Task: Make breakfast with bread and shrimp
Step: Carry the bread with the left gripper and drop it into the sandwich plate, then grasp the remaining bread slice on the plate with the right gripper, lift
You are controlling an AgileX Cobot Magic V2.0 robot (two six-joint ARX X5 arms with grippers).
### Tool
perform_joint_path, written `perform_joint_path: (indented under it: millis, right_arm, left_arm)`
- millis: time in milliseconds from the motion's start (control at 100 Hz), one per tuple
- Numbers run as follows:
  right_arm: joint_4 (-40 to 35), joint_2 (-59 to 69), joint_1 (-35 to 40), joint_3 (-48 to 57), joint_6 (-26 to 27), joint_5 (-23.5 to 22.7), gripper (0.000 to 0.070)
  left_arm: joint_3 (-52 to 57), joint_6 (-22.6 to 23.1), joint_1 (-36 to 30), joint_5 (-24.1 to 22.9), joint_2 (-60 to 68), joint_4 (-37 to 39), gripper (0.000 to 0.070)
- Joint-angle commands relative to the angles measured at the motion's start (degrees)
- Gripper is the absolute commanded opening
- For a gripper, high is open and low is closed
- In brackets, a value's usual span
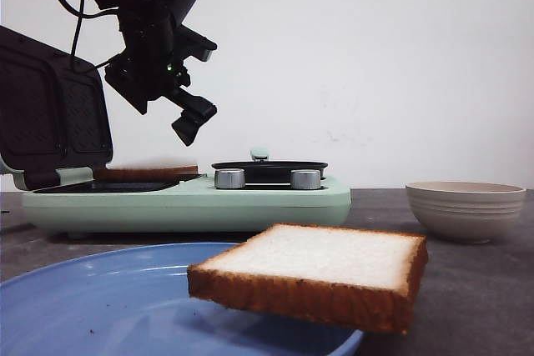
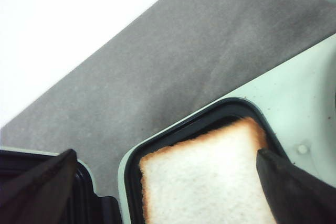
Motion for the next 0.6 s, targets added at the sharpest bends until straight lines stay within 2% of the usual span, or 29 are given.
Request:
perform_joint_path:
  millis: [0,120,210,220,240,290,330,340,350,410,520,590]
  right_arm:
    - [0.48,0.26,0.09,0.87,-0.48,0.07,0.0560]
    - [0.52,0.26,0.09,0.87,-0.50,0.15,0.0560]
    - [0.68,0.76,0.09,0.87,-0.87,0.31,0.0559]
    - [0.63,1.16,0.09,0.87,-0.87,0.28,0.0540]
    - [0.63,1.31,0.09,0.87,-0.87,0.26,0.0533]
    - [0.66,1.95,0.09,0.87,-0.85,0.22,0.0515]
    - [0.68,2.91,0.09,0.87,-0.81,0.04,0.0506]
    - [0.68,3.32,0.09,0.87,-0.81,0.00,0.0504]
    - [0.68,3.48,0.09,0.87,-0.79,0.00,0.0503]
    - [0.74,5.75,0.09,0.87,-0.76,-0.02,0.0485]
    - [1.36,10.69,0.09,0.90,0.83,-1.29,0.0477]
    - [1.60,13.92,0.09,0.87,1.95,-3.65,0.0477]
  left_arm:
    - [1.57,-0.24,-0.50,0.13,1.53,0.55,0.0692]
    - [3.26,-1.07,-0.87,0.11,0.87,-0.24,0.0700]
    - [5.31,-5.57,-1.18,0.07,-0.98,-2.12,0.0700]
    - [6.14,-8.46,-1.25,0.22,-2.01,-3.04,0.0655]
    - [6.36,-9.20,-1.25,0.26,-2.32,-3.23,0.0633]
    - [7.13,-11.89,-1.27,0.81,-3.58,-4.20,0.0527]
    - [7.80,-14.14,-1.25,2.19,-5.22,-5.22,0.0360]
    - [7.87,-14.64,-1.25,2.67,-5.88,-5.35,0.0291]
    - [7.89,-14.78,-1.25,2.82,-6.12,-5.35,0.0267]
    - [7.89,-15.45,-1.25,4.15,-9.31,-5.68,0.0003]
    - [7.89,-15.41,-1.18,5.01,-14.73,-7.74,0.0006]
    - [7.87,-17.16,-0.61,8.59,-18.45,-10.49,0.0005]
